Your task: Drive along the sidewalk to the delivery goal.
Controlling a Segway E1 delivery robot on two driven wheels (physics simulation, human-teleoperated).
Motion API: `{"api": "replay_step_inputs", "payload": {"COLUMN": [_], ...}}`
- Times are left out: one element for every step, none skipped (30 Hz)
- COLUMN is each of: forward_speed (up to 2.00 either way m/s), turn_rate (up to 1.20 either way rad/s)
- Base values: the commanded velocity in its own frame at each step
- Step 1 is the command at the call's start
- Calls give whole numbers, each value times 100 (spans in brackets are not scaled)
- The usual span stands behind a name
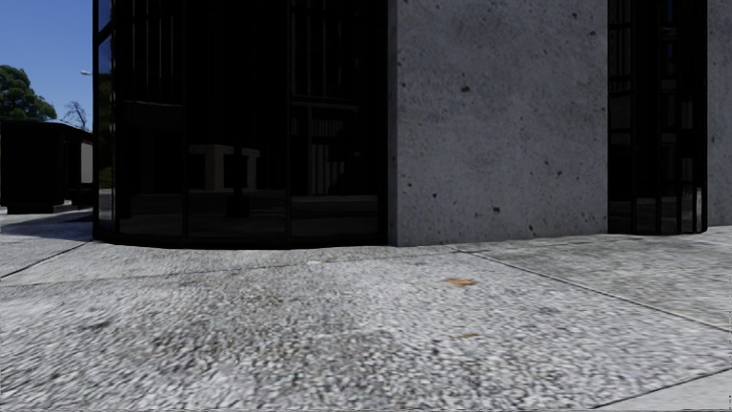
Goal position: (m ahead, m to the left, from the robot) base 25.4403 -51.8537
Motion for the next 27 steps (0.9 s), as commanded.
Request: {"api": "replay_step_inputs", "payload": {"forward_speed": [195,186,178,170,166,164,164,162,158,154,148,142,138,138,137,136,136,136,136,136,136,136,136,136,136,136,136], "turn_rate": [-18,-24,-27,-30,-33,-36,-36,-37,-39,-45,-47,-48,-48,-48,-50,-53,-54,-55,-55,-59,-59,-64,-67,-68,-68,-68,-68]}}
